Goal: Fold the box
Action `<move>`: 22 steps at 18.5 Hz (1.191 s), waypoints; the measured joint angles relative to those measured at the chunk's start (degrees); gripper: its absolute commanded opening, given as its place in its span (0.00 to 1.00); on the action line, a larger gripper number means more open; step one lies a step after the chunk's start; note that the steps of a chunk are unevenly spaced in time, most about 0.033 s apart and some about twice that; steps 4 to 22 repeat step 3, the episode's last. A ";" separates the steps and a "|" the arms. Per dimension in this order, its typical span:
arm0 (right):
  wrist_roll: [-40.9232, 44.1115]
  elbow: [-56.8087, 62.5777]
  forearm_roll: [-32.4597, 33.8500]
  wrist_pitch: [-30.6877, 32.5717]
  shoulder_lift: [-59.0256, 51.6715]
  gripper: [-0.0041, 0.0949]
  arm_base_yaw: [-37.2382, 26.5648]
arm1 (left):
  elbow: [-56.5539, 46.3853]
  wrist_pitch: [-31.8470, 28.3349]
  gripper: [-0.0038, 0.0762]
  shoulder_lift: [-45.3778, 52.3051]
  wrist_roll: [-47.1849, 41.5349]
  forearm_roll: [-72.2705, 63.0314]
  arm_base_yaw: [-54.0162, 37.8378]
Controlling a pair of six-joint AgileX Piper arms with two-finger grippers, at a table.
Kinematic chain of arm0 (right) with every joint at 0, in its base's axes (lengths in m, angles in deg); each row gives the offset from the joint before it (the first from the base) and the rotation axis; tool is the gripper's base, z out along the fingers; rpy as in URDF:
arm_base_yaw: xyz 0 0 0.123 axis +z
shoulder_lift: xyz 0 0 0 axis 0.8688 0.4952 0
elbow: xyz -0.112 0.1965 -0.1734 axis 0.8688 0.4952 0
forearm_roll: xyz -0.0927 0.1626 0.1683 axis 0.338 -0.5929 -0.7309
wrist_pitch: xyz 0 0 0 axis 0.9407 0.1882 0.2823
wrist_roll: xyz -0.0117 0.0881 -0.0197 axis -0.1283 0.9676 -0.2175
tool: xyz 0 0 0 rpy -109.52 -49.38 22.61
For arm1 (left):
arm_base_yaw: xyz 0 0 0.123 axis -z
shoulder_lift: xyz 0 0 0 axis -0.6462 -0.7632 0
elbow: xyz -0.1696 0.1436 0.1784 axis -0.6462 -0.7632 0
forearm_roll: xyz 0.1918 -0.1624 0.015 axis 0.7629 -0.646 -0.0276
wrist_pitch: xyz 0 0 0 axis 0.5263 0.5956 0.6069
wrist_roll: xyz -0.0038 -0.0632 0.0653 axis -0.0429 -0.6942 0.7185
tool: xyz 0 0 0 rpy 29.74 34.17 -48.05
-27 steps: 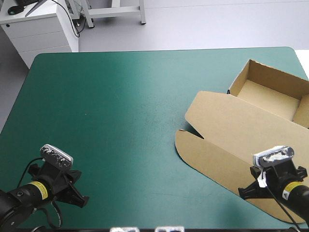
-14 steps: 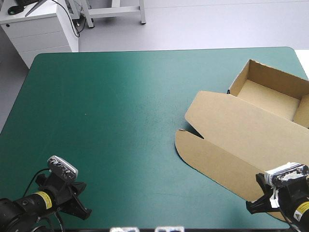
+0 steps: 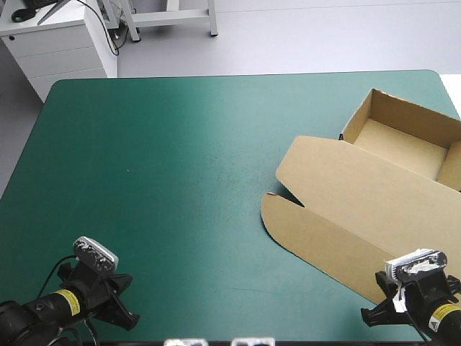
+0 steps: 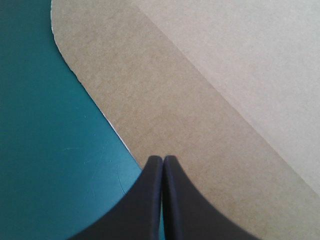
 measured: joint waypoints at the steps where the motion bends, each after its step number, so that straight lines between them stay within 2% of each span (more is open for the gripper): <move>1: 0.00 0.00 -0.01 0.00 0.00 0.03 0.00 | 0.00 0.00 0.04 0.00 0.00 0.00 0.00; 22: 0.00 0.00 -0.01 0.00 0.00 0.03 0.00 | 0.00 0.00 0.04 0.00 0.00 -0.10 0.00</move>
